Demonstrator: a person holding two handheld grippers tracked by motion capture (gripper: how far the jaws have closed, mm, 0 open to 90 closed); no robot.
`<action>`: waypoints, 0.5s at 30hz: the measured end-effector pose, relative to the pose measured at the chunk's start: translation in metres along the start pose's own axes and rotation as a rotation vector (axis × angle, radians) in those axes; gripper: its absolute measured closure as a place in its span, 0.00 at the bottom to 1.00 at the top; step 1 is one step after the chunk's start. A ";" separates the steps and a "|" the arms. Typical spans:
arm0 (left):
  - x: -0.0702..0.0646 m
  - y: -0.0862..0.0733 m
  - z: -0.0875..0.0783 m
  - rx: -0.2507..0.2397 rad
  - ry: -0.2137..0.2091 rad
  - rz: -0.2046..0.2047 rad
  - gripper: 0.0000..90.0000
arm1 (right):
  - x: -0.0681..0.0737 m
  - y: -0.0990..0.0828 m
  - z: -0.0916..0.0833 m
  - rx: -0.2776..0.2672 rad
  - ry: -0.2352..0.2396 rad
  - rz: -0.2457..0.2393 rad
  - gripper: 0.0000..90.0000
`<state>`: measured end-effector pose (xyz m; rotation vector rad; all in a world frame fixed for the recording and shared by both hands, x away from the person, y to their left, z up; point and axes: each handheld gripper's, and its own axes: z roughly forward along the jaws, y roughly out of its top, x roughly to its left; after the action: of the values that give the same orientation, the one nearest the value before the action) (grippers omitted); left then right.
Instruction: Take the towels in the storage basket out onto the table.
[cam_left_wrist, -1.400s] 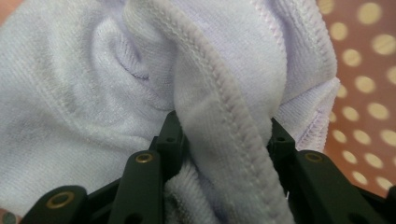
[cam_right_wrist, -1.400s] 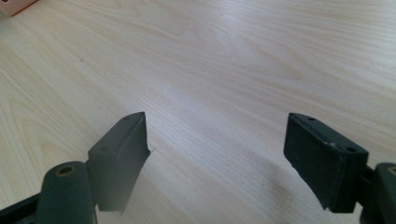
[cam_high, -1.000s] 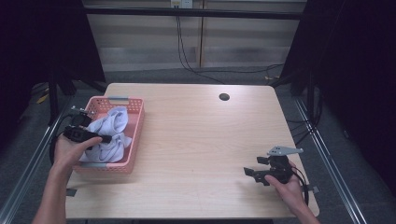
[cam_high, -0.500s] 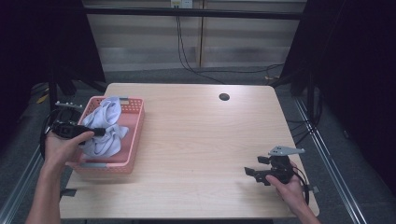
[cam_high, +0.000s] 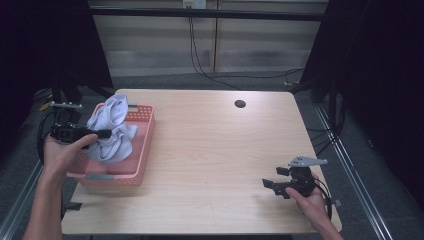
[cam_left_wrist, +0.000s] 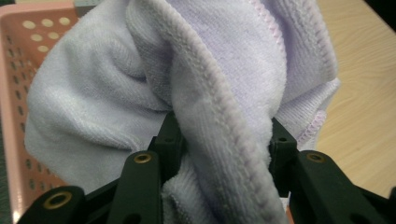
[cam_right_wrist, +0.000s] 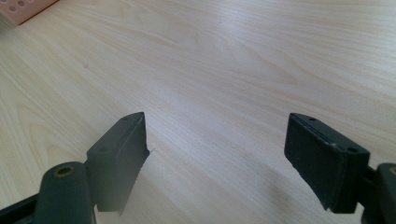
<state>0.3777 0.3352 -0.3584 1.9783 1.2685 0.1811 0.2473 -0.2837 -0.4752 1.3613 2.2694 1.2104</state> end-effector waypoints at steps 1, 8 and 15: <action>-0.001 0.001 -0.001 -0.001 0.003 0.005 0.66 | 0.000 0.000 0.000 0.000 0.001 -0.002 0.24; -0.013 0.014 -0.013 -0.019 0.002 0.047 0.66 | 0.000 0.000 0.002 0.001 0.000 0.003 0.24; -0.030 0.026 -0.021 -0.049 -0.018 0.094 0.66 | 0.000 0.000 0.001 -0.001 -0.001 0.002 0.24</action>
<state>0.3715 0.3153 -0.3183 1.9939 1.1501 0.2374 0.2480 -0.2834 -0.4756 1.3633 2.2666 1.2110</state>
